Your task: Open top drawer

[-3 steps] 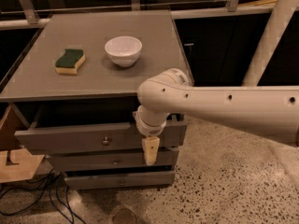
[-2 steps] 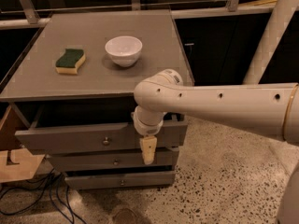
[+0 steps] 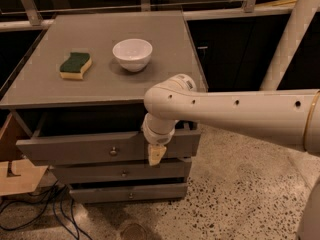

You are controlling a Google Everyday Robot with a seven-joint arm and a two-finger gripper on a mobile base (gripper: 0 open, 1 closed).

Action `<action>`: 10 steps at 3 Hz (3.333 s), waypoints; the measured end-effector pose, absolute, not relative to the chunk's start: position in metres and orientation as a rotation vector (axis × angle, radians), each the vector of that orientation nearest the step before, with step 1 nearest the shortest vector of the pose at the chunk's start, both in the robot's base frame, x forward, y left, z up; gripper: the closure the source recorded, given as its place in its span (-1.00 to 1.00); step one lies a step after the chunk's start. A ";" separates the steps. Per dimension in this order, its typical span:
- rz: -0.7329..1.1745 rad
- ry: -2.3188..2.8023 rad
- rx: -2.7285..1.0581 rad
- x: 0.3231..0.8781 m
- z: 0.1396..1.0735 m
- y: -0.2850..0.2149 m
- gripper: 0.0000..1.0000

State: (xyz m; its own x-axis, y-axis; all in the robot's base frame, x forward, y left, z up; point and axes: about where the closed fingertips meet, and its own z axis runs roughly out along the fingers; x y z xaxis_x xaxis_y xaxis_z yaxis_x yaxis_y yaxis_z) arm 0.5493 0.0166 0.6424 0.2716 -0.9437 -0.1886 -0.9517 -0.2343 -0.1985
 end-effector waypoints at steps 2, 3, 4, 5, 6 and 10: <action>0.042 1.746 -2.273 0.549 0.642 0.017 0.63; 0.042 1.746 -2.273 0.549 0.642 0.017 0.99; 0.053 1.748 -2.267 0.546 0.643 0.015 1.00; 0.073 1.752 -2.255 0.539 0.643 0.012 1.00; 0.078 1.766 -2.241 0.526 0.645 0.007 1.00; 0.062 1.810 -2.213 0.496 0.651 -0.004 1.00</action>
Offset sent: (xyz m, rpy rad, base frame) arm 0.0000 0.0000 0.0000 0.0000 0.0000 0.0000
